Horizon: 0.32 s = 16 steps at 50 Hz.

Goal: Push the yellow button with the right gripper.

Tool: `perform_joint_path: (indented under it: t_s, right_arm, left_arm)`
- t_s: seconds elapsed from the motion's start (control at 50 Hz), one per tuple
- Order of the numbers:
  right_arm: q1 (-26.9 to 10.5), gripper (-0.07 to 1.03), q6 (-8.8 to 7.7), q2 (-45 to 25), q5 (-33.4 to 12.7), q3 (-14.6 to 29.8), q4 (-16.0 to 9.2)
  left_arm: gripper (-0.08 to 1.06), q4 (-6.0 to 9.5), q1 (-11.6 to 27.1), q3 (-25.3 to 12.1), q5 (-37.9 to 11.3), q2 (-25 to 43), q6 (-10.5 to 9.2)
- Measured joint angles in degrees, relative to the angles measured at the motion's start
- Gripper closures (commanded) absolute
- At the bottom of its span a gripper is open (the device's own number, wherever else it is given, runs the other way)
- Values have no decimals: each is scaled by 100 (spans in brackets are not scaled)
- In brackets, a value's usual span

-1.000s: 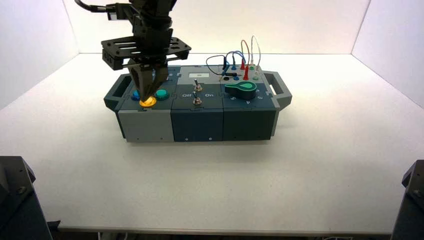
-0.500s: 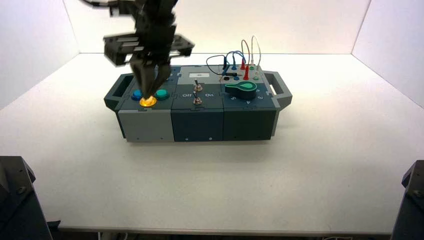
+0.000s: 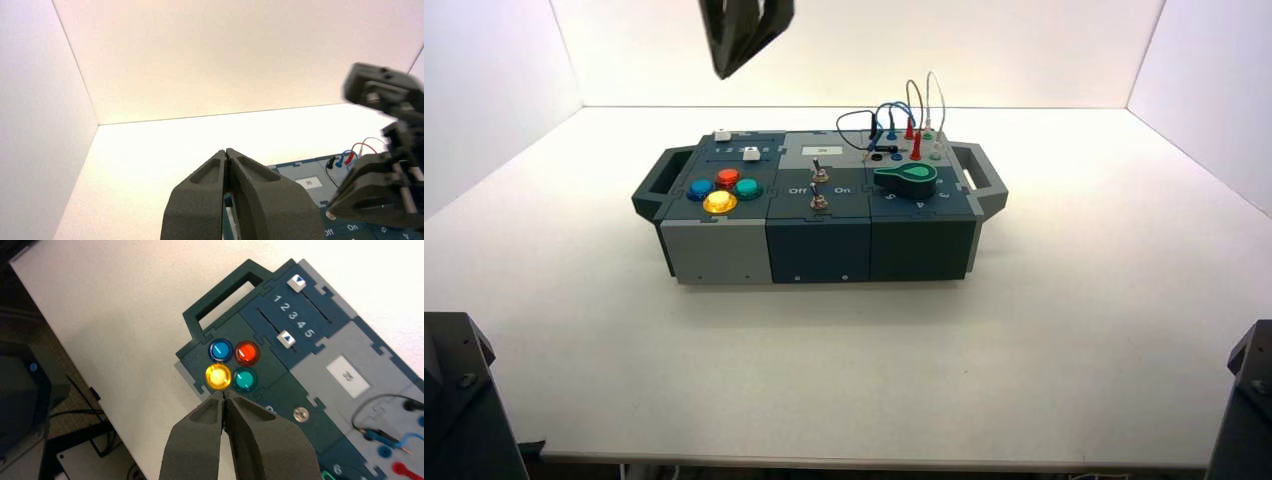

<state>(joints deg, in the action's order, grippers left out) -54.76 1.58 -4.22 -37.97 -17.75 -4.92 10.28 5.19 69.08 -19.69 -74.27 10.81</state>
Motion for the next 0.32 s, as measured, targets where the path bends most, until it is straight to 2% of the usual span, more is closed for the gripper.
perform_joint_path:
  t_s: [0.1,0.32]
  right_arm:
    - [0,98,0,272,123,-272,167]
    - [0,98,0,694,299,-571,316]
  left_arm:
    - [100,0,0,0,0,0,0]
    - [100,0,0,-9,0,0,0]
